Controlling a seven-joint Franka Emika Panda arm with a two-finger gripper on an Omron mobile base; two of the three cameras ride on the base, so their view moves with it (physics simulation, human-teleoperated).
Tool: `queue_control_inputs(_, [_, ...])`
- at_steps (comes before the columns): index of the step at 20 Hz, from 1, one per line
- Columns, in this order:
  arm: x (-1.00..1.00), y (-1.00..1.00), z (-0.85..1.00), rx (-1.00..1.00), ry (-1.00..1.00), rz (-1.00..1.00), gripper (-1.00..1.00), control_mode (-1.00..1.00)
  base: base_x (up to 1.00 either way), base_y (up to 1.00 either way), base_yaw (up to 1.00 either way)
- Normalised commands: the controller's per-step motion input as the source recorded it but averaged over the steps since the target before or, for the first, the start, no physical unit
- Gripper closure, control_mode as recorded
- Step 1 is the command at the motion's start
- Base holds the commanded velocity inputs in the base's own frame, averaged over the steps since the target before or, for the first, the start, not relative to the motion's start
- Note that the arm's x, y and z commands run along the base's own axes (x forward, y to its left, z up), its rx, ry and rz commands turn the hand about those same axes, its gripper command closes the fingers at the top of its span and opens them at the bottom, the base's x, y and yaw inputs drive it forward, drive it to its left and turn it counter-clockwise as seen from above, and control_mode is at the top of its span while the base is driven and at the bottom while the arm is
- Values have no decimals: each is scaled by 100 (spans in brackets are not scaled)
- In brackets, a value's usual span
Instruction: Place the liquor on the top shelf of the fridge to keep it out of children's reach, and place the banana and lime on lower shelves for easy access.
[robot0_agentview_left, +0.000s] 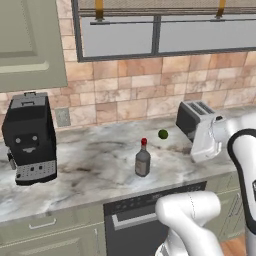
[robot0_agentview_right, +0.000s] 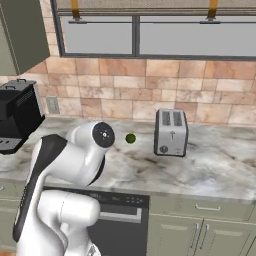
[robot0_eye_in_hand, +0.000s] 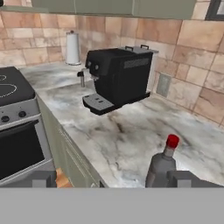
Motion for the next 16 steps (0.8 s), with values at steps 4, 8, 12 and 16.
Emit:
queue_control_inputs(4, [15,8,-32,0,0,16,-100,-100,0,0,0])
queue_control_inputs(8, [19,10,-27,2,0,13,-100,-100,0,0,0])
queue_control_inputs(12, [26,16,-15,4,0,8,-100,-100,0,0,0])
queue_control_inputs(16, [28,21,-6,4,0,3,-100,-100,0,0,0])
